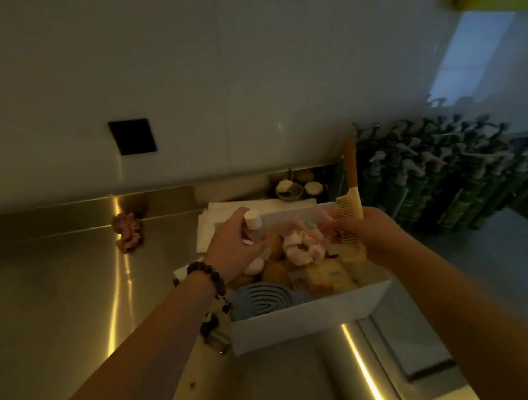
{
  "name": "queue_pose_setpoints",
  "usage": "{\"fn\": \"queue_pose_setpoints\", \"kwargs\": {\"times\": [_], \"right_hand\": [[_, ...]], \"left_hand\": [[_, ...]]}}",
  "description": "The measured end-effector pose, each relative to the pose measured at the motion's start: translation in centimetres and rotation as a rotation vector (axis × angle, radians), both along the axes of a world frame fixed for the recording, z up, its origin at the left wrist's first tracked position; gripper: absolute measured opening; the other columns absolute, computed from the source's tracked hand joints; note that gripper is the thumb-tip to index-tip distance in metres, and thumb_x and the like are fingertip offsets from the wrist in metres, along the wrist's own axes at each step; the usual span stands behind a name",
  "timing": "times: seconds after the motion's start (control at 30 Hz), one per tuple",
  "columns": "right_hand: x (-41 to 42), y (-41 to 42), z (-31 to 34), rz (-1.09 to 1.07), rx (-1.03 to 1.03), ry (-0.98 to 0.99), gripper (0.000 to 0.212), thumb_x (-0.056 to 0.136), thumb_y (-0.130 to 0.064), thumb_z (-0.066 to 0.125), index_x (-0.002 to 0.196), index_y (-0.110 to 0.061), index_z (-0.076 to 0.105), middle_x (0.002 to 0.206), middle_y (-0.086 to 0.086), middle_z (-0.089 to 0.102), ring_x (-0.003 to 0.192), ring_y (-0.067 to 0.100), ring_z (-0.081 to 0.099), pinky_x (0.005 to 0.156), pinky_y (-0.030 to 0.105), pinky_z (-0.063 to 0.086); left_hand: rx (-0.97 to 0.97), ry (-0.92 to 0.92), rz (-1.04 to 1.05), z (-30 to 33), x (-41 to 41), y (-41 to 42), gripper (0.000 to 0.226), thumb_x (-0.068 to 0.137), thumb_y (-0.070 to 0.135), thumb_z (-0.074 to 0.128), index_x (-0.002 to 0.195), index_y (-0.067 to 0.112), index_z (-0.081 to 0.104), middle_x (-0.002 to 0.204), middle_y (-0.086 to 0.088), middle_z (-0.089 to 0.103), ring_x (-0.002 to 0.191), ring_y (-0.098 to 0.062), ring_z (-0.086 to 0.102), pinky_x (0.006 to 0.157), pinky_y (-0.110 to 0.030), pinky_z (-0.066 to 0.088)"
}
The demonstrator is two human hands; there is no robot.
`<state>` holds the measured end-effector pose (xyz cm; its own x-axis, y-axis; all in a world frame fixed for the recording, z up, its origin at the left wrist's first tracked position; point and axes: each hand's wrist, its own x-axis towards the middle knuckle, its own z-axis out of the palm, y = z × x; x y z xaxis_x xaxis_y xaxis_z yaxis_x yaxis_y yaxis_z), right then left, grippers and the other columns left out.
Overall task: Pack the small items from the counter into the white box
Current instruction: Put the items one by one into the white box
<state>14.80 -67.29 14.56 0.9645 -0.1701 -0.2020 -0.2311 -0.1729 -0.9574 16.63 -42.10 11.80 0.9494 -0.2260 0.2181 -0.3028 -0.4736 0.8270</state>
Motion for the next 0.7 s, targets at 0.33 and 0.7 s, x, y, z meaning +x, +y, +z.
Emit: {"fn": "queue_pose_setpoints", "kwargs": {"times": [0.33,0.7], "right_hand": [[0.5,-9.0,-1.1,-0.019,-0.005,-0.006,0.006,0.083,-0.012,0.066,0.084,-0.018,0.069,0.071,0.003,0.072,0.072,0.018,0.071,0.068,0.035,0.054],[1.2,-12.6,-2.7,-0.101,0.029,-0.039,0.005,0.083,-0.012,0.066,0.086,-0.016,0.068,0.082,0.008,0.070,0.076,0.018,0.070,0.070,0.033,0.055]], "left_hand": [[0.003,0.130,-0.113,-1.0,3.0,-11.3,0.021,0.082,0.029,0.066,0.097,0.032,0.052,0.095,0.007,0.061,0.088,-0.011,0.057,0.069,-0.027,0.047],[0.325,0.029,-0.231,-3.3,8.7,-17.2,0.013,0.086,0.014,0.051,0.088,0.025,0.058,0.092,0.004,0.060,0.087,-0.014,0.056,0.075,-0.032,0.049]]}}
